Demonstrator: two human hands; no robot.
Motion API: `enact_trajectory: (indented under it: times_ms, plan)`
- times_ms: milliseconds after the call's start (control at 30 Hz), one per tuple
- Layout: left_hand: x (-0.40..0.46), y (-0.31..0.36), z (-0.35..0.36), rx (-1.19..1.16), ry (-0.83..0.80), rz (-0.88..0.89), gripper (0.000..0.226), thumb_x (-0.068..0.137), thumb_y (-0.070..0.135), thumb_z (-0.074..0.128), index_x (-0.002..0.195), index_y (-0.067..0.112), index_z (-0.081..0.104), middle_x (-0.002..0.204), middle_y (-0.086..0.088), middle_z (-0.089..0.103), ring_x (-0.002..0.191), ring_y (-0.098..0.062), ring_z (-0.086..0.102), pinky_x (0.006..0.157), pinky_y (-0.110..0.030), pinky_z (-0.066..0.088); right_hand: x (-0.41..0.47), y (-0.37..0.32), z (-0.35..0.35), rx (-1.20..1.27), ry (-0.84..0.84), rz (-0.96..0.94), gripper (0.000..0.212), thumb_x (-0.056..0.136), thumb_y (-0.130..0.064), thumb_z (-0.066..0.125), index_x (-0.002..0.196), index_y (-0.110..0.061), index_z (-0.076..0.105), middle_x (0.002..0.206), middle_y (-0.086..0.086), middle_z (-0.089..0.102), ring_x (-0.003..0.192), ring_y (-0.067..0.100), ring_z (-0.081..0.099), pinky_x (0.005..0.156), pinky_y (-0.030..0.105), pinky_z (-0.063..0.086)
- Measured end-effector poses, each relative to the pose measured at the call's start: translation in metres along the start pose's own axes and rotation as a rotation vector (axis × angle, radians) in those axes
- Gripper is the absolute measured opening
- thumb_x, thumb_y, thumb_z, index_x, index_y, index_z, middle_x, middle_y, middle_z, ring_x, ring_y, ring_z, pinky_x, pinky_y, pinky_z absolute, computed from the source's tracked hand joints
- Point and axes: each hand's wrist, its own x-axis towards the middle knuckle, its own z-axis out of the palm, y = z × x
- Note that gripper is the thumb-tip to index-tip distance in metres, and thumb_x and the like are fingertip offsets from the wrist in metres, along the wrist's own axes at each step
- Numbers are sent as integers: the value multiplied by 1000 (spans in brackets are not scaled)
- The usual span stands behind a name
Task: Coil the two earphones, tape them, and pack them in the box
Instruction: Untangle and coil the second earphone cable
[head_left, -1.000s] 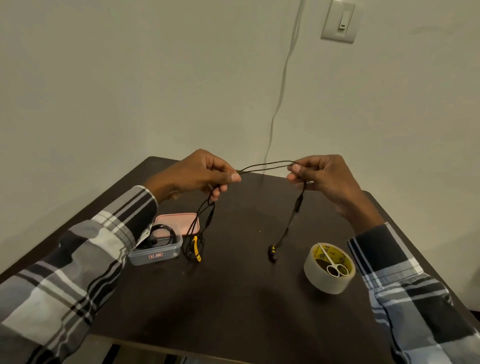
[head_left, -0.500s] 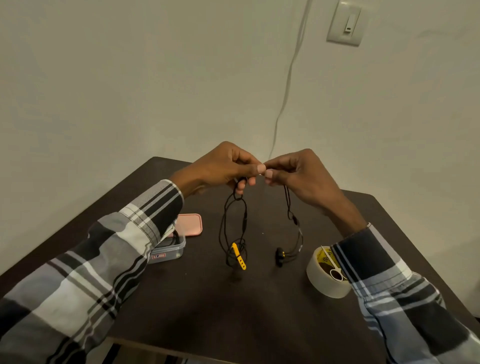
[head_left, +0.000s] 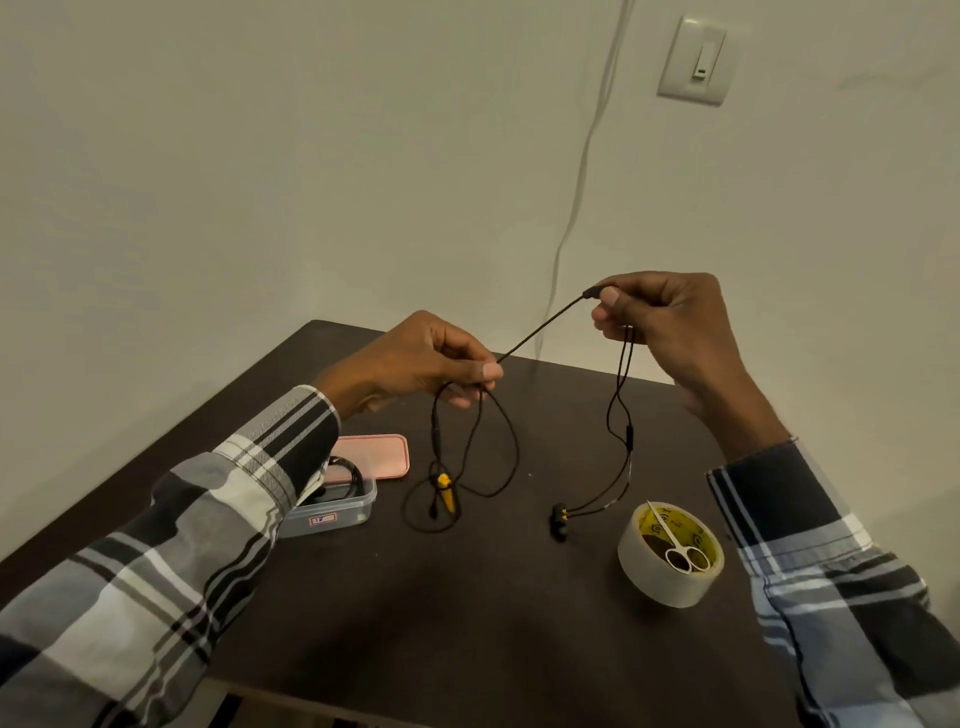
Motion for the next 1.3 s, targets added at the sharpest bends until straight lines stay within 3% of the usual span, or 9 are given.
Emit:
enact_trajectory:
  times_ms: [100,300,467,567,700,967,1133,1200,1300]
  plan:
    - [-1,-1,0,0,11,-4,21,85,12,72,98,-4,73,82,-11,73,74,-17,69,74,-34,61,2,11,-6,-190,-135,64,14,92,-10,69,103,-16,74,88,1,76,81,8,72,87,40,59]
    - [4,3,9,50,42,10,17,86,12,73,97,-1,73,72,0,71,67,-12,67,57,-23,57,-6,16,9,-446,-502,27,74,81,-14,80,146,-23,46,139,-7,58,128,3,47,101,24,41]
    - [7,6,17,40,79,46,13,84,11,74,91,0,74,70,0,71,65,-13,67,57,-20,55,-14,16,38,-311,-438,-67,31,90,-17,73,120,-20,71,106,-7,76,103,0,68,94,23,52]
    - [7,7,16,15,111,41,7,84,10,74,88,4,74,69,0,71,61,-11,67,55,-19,55,-15,17,42,-292,-333,-75,30,89,-19,74,119,-24,71,92,-10,77,91,1,70,86,23,53]
    - [5,7,15,20,91,37,4,84,11,74,85,7,74,69,1,72,61,-11,67,57,-18,54,-16,15,44,-312,-316,-140,43,88,-14,74,126,-34,67,92,-13,76,97,1,68,93,20,50]
    - [3,4,20,-112,111,23,14,83,10,74,93,1,74,73,-8,73,63,-13,70,61,-19,57,-13,28,44,-418,-239,-181,4,90,-21,72,90,-24,75,96,-14,65,97,4,60,86,30,54]
    - [2,8,21,-160,105,34,13,85,7,71,96,0,72,72,-7,73,64,-13,70,62,-18,58,-18,30,41,-244,-369,-148,25,93,-10,66,110,-28,66,124,-18,64,118,11,61,97,43,54]
    - [2,10,24,-177,108,43,14,85,6,71,97,-2,71,73,-8,74,64,-13,70,61,-19,58,-19,29,42,-240,-414,-158,32,91,-12,68,120,-27,66,117,-15,69,116,7,62,100,45,52]
    - [2,11,26,-206,128,60,9,85,7,71,93,2,71,73,-6,73,65,-12,70,60,-19,57,-18,29,41,-251,-366,-145,15,92,-15,69,105,-18,76,93,-7,76,95,6,70,95,44,55]
